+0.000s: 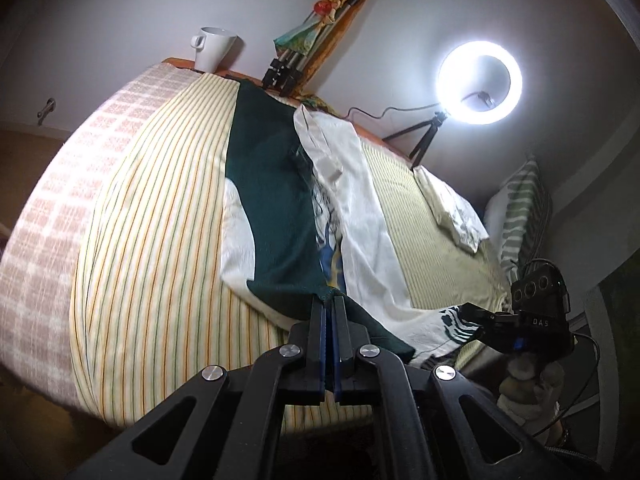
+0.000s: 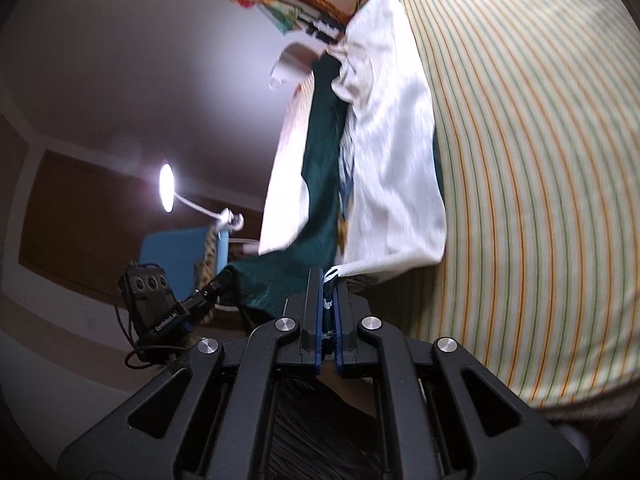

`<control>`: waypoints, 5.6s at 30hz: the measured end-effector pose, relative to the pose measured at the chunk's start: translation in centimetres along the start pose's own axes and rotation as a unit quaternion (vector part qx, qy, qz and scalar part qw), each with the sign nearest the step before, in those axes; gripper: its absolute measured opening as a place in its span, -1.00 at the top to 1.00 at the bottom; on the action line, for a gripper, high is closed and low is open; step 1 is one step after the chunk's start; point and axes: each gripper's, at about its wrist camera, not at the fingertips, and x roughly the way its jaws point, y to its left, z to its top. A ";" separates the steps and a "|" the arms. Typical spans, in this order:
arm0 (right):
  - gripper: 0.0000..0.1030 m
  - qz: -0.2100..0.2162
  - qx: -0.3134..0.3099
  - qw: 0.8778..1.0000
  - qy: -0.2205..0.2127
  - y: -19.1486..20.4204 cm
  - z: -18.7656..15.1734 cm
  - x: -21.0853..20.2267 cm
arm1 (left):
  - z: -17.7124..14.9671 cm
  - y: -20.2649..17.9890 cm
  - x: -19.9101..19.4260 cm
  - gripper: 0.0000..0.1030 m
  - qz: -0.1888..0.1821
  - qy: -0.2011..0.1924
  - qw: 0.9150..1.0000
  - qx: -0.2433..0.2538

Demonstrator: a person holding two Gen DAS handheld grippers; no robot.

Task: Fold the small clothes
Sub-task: 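Lift the hem with both grippers and carry it toward the collar, then lay the hem over the collar with both grippers, folding the strip in half, then open both grippers and release the folded hem onto the shirt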

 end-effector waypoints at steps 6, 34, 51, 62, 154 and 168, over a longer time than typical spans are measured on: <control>0.89 -0.007 0.015 1.000 -0.013 -0.1 3.9 0.4 | 3.4 1.2 1.8 1.00 0.010 -0.007 1.000 -0.020; 0.57 -0.059 0.078 0.995 -0.003 -6.8 17.4 8.4 | 12.4 7.2 13.5 0.42 0.088 0.009 0.996 -0.021; 0.33 -0.113 -0.096 0.988 0.034 -2.3 14.2 8.2 | 10.6 4.5 12.2 0.43 0.104 0.027 0.991 0.075; 0.33 -0.153 -0.109 0.982 -0.001 -2.5 19.3 8.7 | 17.9 5.3 15.1 0.24 0.120 0.005 0.989 0.083; 0.87 -0.183 -0.298 0.937 0.013 4.5 9.7 4.8 | 3.5 3.6 7.7 0.63 0.104 -0.008 0.980 0.171; -0.05 -0.146 -0.216 0.965 -0.001 2.4 8.2 -0.6 | 2.8 6.3 3.4 0.37 0.076 -0.018 0.993 0.088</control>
